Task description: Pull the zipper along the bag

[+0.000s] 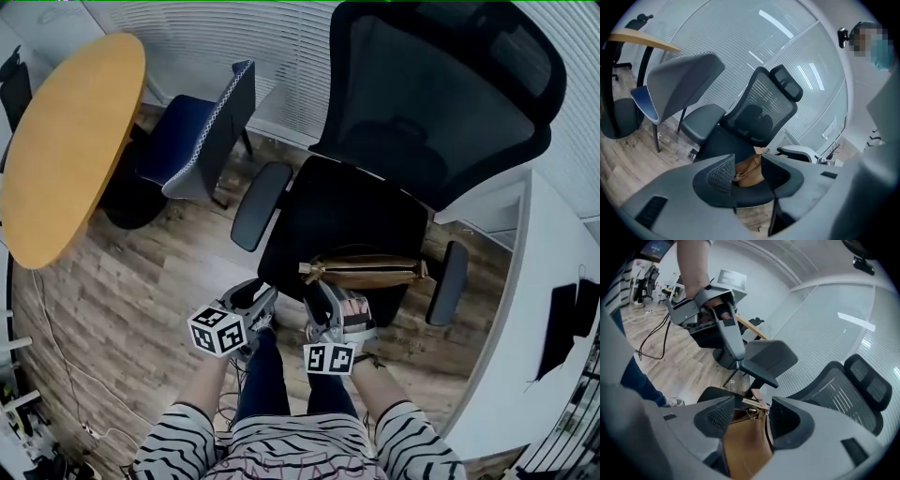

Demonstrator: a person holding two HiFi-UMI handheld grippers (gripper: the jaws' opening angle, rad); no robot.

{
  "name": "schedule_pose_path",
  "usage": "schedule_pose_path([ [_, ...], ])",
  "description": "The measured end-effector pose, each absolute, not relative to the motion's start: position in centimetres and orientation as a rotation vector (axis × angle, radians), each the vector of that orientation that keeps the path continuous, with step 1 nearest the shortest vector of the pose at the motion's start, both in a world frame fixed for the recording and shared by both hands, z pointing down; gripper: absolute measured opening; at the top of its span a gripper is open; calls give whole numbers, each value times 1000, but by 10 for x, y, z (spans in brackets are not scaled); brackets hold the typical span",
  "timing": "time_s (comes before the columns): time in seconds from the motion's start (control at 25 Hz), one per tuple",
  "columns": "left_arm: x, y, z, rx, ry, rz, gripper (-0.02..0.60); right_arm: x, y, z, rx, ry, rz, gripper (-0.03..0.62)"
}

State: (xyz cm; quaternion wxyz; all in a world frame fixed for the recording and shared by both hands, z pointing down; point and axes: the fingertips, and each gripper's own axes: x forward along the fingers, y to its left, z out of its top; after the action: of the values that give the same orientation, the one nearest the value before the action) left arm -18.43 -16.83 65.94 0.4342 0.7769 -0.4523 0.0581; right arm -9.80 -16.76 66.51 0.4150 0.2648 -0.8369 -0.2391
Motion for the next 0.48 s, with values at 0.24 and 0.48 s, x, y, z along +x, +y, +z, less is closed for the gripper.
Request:
schedule_pose_path([
  [0.24,-188,-175,671,1919,-1091,87,150,-113,-166,681,536,-2005,-913,252],
  [0.48,-188,-181,680,1907,-1042,49,150,-116,-183,693,534,-1965,-936,252],
])
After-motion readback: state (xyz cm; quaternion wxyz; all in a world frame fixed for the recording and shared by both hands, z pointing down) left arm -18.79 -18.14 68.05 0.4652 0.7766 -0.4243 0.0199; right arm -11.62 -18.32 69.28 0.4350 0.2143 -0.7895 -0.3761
